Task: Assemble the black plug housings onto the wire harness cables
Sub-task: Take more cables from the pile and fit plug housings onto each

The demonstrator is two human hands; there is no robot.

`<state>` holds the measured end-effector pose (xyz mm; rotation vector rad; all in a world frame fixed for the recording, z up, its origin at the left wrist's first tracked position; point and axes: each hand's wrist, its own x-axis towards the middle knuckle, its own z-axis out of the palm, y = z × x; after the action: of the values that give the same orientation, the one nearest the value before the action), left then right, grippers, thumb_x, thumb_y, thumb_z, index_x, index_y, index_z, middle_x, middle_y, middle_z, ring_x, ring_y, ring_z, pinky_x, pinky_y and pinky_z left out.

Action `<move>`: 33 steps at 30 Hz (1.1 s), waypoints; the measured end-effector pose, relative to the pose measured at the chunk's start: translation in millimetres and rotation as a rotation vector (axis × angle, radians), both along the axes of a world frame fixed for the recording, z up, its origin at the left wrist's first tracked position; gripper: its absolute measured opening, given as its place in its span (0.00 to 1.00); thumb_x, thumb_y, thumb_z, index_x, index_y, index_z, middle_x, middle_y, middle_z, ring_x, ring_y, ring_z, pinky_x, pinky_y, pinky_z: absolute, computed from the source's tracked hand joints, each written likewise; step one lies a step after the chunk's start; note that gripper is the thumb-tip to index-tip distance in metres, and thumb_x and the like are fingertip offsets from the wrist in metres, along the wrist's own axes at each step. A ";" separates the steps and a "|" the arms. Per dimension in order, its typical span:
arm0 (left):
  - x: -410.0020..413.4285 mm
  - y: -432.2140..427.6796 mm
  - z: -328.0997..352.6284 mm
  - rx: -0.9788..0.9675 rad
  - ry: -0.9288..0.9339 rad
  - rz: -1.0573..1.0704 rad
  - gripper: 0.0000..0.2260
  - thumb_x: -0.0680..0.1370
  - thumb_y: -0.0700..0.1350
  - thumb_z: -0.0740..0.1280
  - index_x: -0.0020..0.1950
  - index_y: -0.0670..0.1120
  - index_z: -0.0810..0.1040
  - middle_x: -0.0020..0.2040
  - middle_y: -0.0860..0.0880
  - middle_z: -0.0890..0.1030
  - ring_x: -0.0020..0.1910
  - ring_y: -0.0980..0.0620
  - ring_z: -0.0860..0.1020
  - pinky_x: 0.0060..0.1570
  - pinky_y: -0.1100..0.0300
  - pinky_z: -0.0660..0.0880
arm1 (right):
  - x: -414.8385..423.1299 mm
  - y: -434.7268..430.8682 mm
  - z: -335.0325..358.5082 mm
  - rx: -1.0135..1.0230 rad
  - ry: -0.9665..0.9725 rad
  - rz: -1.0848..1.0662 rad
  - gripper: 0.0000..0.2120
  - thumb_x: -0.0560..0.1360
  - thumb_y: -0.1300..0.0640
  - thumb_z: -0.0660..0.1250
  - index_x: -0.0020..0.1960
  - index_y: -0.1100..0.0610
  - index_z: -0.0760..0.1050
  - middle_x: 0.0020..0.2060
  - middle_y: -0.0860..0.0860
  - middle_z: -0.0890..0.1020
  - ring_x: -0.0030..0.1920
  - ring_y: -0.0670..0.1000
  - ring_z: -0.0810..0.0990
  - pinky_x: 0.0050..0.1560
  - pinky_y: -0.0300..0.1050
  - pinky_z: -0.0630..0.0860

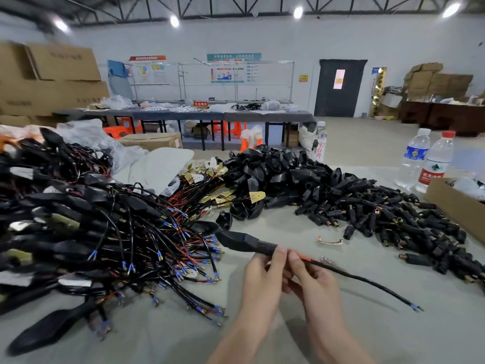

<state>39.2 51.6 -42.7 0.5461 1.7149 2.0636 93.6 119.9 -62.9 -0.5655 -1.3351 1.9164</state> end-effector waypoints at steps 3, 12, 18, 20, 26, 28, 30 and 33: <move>-27.5 -22.5 24.7 0.001 0.069 0.043 0.12 0.82 0.49 0.64 0.47 0.41 0.81 0.37 0.48 0.84 0.35 0.54 0.80 0.34 0.58 0.76 | -32.0 -29.7 24.5 -0.067 0.071 0.032 0.09 0.77 0.57 0.68 0.51 0.61 0.84 0.42 0.57 0.87 0.40 0.49 0.83 0.36 0.39 0.79; -167.5 -104.7 124.3 -0.109 0.245 0.329 0.11 0.80 0.46 0.67 0.42 0.42 0.78 0.28 0.51 0.79 0.24 0.57 0.74 0.27 0.62 0.74 | -115.6 -109.0 104.6 0.029 0.010 0.420 0.11 0.79 0.59 0.67 0.61 0.52 0.77 0.36 0.44 0.84 0.40 0.44 0.81 0.48 0.39 0.79; -257.3 -161.0 161.4 -0.268 0.105 0.581 0.18 0.78 0.42 0.69 0.64 0.35 0.70 0.57 0.39 0.79 0.53 0.41 0.81 0.58 0.44 0.78 | -109.7 -115.3 99.1 0.192 -0.103 0.640 0.10 0.80 0.62 0.65 0.58 0.52 0.77 0.45 0.47 0.85 0.40 0.44 0.82 0.49 0.41 0.81; -259.4 -165.5 162.3 -0.448 0.207 0.665 0.25 0.77 0.46 0.68 0.69 0.36 0.67 0.63 0.37 0.76 0.58 0.37 0.78 0.59 0.42 0.77 | -105.5 -106.5 90.6 0.173 -0.122 0.623 0.11 0.80 0.64 0.62 0.59 0.55 0.77 0.44 0.49 0.85 0.37 0.45 0.81 0.43 0.39 0.80; -229.8 -115.7 144.7 -0.553 0.576 0.529 0.30 0.78 0.46 0.65 0.77 0.45 0.56 0.65 0.40 0.74 0.58 0.42 0.75 0.53 0.55 0.69 | -108.2 -53.3 66.6 0.112 -0.232 0.452 0.12 0.81 0.66 0.59 0.60 0.57 0.76 0.46 0.54 0.83 0.38 0.51 0.78 0.37 0.40 0.77; -227.5 -89.0 133.8 -0.592 0.627 0.453 0.30 0.79 0.46 0.64 0.78 0.45 0.56 0.64 0.42 0.74 0.58 0.42 0.76 0.54 0.54 0.69 | -112.3 -29.9 56.5 0.136 -0.276 0.385 0.12 0.81 0.65 0.59 0.60 0.56 0.76 0.48 0.54 0.83 0.40 0.50 0.80 0.39 0.41 0.78; -232.3 -63.3 116.8 -0.671 0.668 0.398 0.27 0.80 0.46 0.63 0.77 0.43 0.59 0.58 0.44 0.76 0.49 0.47 0.77 0.50 0.55 0.69 | -115.5 -5.8 43.2 0.201 -0.322 0.301 0.11 0.81 0.62 0.59 0.60 0.54 0.76 0.48 0.52 0.83 0.41 0.48 0.80 0.42 0.41 0.78; -249.4 -31.9 83.4 -0.845 0.716 0.339 0.21 0.80 0.45 0.63 0.73 0.42 0.66 0.55 0.45 0.79 0.46 0.49 0.76 0.49 0.56 0.69 | -118.1 29.4 17.8 0.706 -0.540 0.087 0.12 0.82 0.57 0.58 0.63 0.48 0.73 0.56 0.47 0.79 0.50 0.47 0.79 0.50 0.44 0.75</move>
<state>-210.2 19.7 40.7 0.7785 3.0063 1.1226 -24.5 149.3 -45.1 -0.6780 -2.2642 1.2410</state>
